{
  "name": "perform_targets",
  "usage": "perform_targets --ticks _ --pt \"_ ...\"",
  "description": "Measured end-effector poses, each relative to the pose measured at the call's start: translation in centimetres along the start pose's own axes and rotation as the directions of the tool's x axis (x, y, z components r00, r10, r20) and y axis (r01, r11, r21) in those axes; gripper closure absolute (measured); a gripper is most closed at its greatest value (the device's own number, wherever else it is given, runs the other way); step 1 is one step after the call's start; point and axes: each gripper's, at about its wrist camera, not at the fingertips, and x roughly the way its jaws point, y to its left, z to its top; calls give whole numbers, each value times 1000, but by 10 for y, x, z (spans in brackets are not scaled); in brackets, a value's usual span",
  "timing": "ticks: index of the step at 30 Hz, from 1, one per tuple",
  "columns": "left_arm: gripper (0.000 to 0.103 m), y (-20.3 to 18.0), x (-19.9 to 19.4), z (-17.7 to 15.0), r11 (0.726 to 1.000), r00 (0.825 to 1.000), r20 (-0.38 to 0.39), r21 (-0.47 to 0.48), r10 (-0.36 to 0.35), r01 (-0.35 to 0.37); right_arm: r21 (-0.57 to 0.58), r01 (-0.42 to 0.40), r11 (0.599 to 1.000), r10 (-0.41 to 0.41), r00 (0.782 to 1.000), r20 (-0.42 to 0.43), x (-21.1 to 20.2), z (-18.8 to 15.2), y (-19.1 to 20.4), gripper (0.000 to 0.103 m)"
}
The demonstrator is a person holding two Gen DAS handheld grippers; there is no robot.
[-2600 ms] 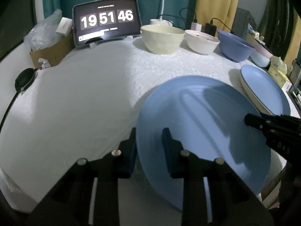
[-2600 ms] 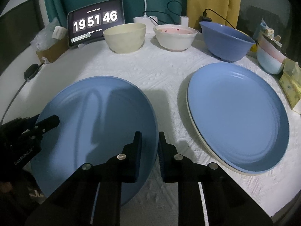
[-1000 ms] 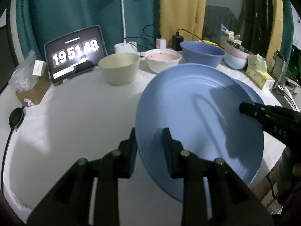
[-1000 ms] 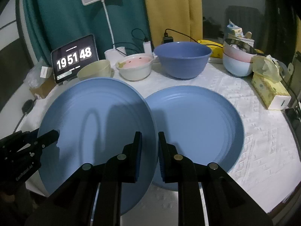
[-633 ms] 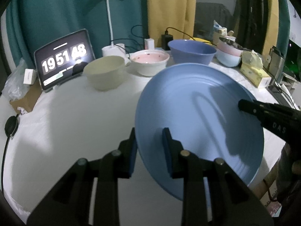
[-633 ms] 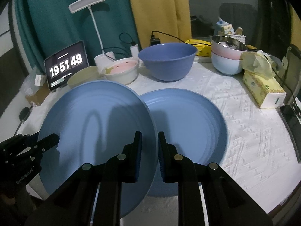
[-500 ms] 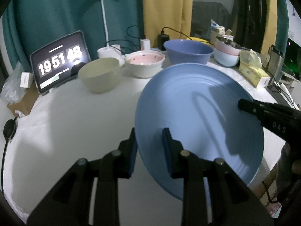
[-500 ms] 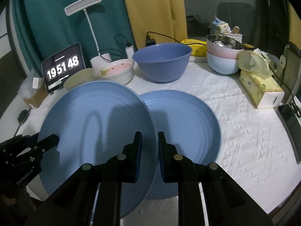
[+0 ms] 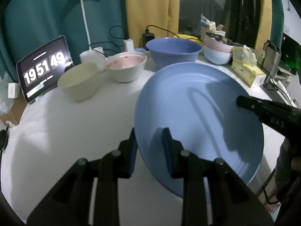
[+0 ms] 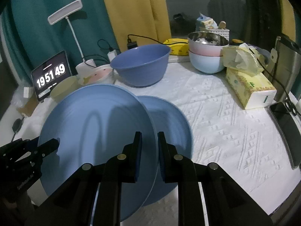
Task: Organize plates and bowls
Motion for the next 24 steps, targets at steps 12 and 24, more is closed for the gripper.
perform_targets --ticks 12,24 --pt "76 -20 25 11 999 999 -27 16 -34 34 23 35 999 -35 999 -16 12 8 -25 85" --pt "75 -31 48 18 999 998 -54 29 -26 28 22 77 997 -76 997 -16 23 13 -36 85"
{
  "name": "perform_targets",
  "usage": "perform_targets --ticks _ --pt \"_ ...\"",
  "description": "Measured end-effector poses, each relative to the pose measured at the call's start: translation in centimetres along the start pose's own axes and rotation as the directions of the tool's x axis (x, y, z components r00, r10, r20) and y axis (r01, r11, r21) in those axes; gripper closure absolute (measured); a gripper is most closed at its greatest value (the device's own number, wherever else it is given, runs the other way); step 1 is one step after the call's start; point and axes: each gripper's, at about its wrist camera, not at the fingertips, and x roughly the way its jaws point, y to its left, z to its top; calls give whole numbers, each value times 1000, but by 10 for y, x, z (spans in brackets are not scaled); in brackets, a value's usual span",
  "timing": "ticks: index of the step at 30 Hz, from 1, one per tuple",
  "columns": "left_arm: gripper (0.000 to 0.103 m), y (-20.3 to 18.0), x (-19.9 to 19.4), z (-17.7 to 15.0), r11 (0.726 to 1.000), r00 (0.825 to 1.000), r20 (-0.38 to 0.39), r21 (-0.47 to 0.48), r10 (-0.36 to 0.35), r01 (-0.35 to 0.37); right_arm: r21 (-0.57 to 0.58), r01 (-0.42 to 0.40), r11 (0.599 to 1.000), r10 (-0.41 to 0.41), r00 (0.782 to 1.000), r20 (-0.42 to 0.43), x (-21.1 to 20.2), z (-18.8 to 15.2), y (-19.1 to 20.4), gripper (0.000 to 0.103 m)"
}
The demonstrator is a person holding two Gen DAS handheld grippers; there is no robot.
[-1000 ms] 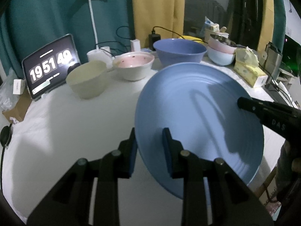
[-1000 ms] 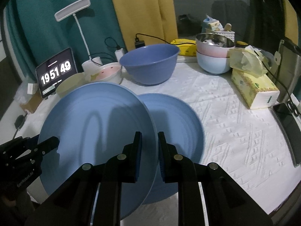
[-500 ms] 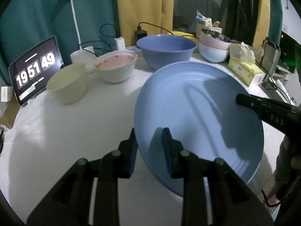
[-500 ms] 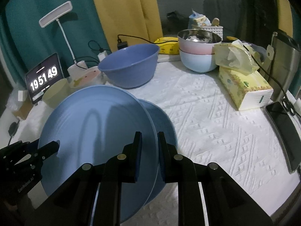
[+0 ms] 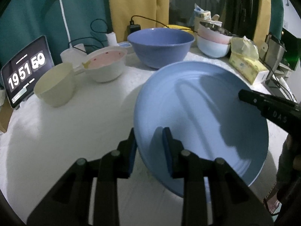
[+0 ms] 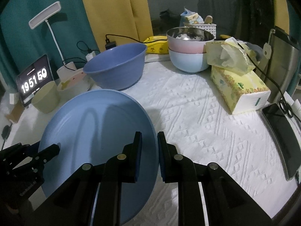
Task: Organize plates and bowls
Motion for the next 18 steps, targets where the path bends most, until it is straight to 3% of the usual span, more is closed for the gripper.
perform_targets --ticks 7,10,13,18 --pt "71 -5 15 -2 998 998 -42 37 55 -53 -7 17 1000 -17 1000 -8 7 -2 0 84" --pt "68 0 18 -3 999 997 -52 19 50 -49 -4 26 1000 -26 999 -22 9 -3 -1 83" --pt "57 5 16 -3 999 998 -50 -1 47 -47 6 29 1000 -29 999 -26 8 -4 -3 81" --pt "57 16 9 -2 998 999 -31 -49 42 -43 33 19 999 -18 1000 -26 4 -5 -7 73"
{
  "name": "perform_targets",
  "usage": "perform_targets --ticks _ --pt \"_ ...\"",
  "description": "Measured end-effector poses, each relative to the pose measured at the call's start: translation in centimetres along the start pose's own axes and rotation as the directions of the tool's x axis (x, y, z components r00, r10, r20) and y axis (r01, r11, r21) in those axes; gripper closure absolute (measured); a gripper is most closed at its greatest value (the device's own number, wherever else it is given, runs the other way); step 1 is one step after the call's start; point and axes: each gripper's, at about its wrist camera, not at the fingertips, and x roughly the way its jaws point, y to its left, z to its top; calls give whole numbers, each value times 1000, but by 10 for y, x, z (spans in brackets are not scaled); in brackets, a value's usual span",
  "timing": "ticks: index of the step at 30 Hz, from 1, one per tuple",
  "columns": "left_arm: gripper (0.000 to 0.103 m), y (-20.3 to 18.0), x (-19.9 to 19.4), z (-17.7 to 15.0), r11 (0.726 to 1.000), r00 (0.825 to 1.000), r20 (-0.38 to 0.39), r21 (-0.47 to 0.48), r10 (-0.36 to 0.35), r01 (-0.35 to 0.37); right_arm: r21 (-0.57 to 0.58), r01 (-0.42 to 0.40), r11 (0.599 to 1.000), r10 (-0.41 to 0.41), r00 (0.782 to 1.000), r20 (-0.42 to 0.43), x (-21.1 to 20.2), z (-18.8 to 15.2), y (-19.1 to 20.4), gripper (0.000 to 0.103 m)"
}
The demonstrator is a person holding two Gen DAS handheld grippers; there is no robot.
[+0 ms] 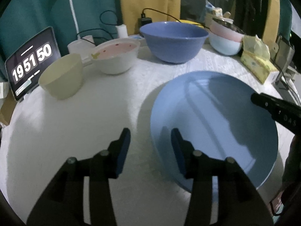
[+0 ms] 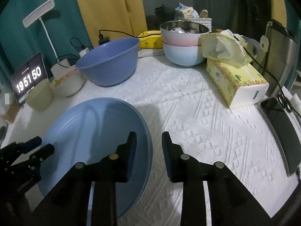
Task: Organize plates and bowls
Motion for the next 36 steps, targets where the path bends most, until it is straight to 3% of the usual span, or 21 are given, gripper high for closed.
perform_targets --ticks 9,20,24,26,36 --pt "56 12 10 -3 992 996 -38 -101 -76 71 34 -30 999 31 999 -29 5 -5 0 68" --pt "56 6 17 -1 990 994 -9 -96 -108 107 88 -113 990 117 992 -49 15 -12 0 67" --pt "57 4 19 0 988 992 0 -91 -124 123 88 -112 990 116 992 -42 15 -13 1 67" --pt "64 1 18 1 988 991 4 -79 -132 132 84 -109 991 113 993 -39 14 -13 2 67" --pt "66 2 13 -3 989 993 -7 -82 -121 120 77 -93 993 96 995 -39 8 -16 9 68"
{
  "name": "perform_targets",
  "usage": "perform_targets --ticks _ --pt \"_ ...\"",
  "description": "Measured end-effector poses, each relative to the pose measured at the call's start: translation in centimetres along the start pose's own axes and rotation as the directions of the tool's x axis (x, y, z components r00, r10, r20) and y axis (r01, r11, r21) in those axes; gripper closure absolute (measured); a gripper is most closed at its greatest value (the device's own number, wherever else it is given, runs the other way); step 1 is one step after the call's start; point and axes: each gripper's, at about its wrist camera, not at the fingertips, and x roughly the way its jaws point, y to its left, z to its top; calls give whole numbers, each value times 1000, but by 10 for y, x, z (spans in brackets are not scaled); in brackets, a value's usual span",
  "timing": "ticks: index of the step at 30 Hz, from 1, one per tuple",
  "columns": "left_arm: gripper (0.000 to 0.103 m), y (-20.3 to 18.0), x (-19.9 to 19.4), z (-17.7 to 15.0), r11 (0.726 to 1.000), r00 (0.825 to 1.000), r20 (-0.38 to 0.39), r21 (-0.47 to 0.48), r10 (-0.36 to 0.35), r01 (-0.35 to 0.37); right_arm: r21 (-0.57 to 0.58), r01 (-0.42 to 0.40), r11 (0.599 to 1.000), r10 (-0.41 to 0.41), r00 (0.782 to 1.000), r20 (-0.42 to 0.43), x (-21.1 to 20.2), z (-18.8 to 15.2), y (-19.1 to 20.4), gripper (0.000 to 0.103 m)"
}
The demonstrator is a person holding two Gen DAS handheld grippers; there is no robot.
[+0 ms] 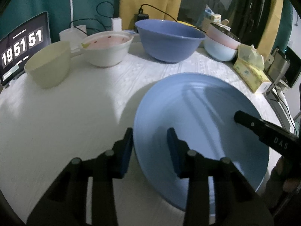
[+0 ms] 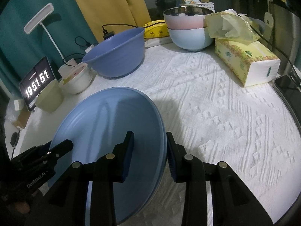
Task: Organize plates and bowls
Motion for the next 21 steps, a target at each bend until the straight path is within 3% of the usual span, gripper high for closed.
perform_targets --ticks 21 --pt "66 45 -36 -19 998 999 25 -61 31 -30 -85 -8 996 9 1000 9 -9 -5 62 68"
